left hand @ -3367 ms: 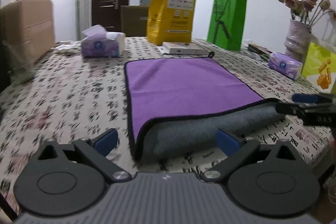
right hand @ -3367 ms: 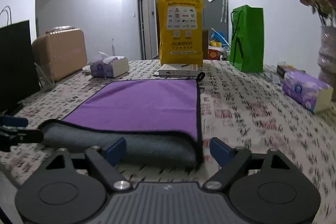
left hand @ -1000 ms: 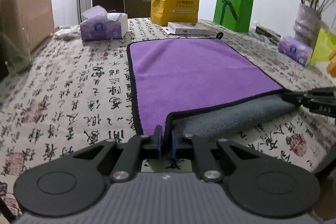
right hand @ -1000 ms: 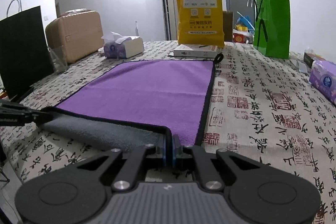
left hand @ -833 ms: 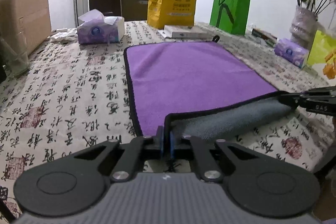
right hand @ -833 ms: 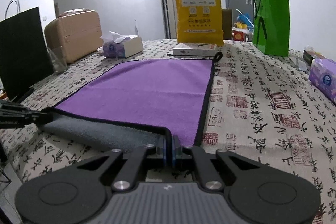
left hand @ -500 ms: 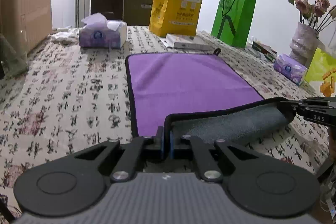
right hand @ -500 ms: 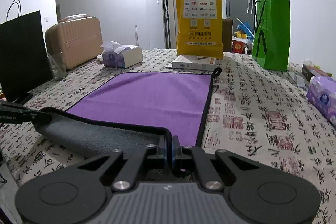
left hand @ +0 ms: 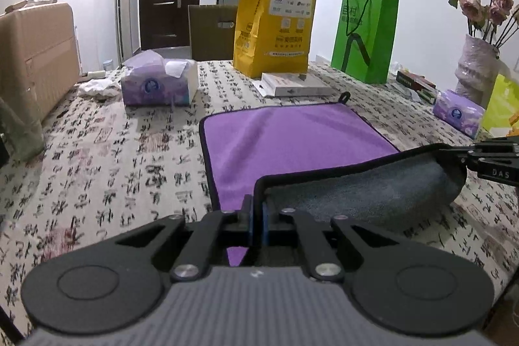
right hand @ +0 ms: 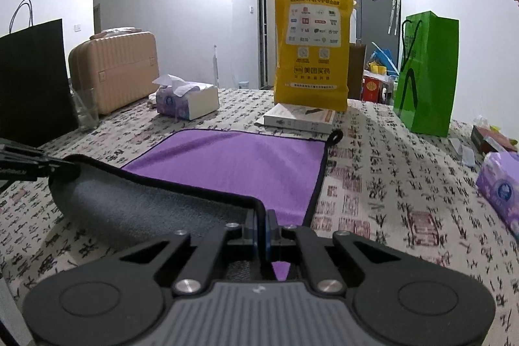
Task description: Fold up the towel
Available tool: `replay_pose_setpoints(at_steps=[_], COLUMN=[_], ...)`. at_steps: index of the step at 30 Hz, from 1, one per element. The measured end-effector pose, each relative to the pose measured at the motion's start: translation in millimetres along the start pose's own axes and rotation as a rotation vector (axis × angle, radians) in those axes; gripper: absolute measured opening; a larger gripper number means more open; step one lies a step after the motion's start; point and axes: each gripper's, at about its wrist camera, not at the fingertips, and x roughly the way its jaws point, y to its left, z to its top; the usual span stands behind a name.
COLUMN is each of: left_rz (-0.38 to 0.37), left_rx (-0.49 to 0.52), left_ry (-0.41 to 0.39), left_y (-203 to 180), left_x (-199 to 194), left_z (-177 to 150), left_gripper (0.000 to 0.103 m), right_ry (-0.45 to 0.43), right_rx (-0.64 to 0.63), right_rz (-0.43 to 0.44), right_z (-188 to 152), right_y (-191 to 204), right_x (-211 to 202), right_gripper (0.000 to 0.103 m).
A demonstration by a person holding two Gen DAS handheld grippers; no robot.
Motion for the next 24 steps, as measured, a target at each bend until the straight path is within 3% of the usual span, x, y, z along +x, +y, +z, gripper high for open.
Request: replay_pose_setpoints(at_steps=[24], left_rz=[-0.016], left_rx=[0.018], left_ry=[-0.025], left_y=[30.7], left_x=[62.3], left_z=[77.7], left_gripper=[0.006], right_ry=[-0.026], right_rx=[-0.050], right_rz=[-0.001], right_z=[63.0], right_y=[-34.2], right_x=[66.0], right_gripper=[0.004])
